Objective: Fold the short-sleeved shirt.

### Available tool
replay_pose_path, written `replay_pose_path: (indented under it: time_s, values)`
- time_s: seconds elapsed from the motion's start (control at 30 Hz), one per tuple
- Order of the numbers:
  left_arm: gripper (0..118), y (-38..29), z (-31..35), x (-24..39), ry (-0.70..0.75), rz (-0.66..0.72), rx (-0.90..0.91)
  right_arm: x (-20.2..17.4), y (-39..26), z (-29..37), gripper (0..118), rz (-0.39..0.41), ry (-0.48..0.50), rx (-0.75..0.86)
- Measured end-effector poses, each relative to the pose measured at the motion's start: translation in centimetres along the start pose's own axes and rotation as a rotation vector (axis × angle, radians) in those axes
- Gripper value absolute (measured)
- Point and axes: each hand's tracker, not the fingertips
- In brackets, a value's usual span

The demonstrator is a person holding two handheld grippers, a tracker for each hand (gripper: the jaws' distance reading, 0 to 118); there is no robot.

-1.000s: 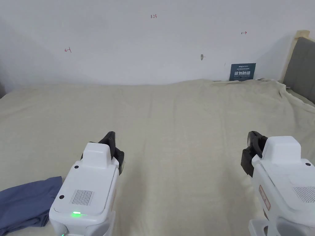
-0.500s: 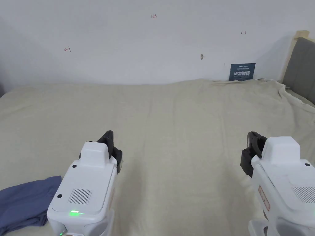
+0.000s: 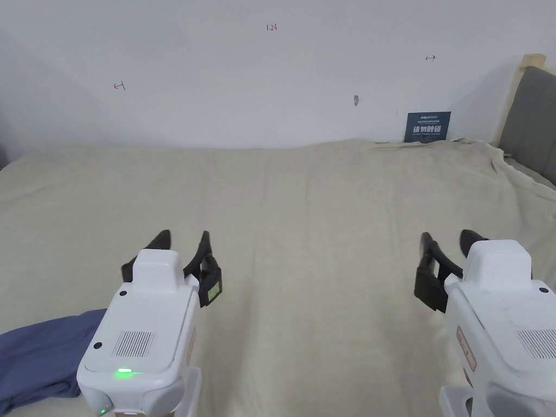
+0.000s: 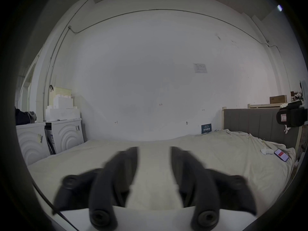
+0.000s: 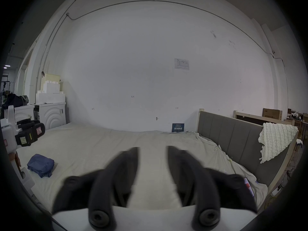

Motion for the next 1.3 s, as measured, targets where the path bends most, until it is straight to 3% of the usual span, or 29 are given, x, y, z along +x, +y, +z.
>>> replay_pose_path:
  time_s: [0.03, 0.1, 0.17, 1.3]
  values:
    - [80, -0.02, -0.12, -0.1, 0.004, 0.003, -0.006, 0.11, -0.03, -0.02, 84, -0.001, -0.001, -0.001]
    - [104, -0.02, -0.09, -0.32, 0.006, 0.009, -0.009, 0.11, -0.07, -0.03, 110, -0.006, -0.001, 0.002]
    - [118, -0.03, -0.1, -0.47, 0.009, 0.011, -0.013, 0.12, -0.12, 0.08, 117, -0.007, -0.004, 0.016]
    - [118, -0.26, 0.53, -0.43, 0.029, -0.012, 0.015, 0.08, 0.08, 0.46, 118, -0.017, -0.006, 0.024]
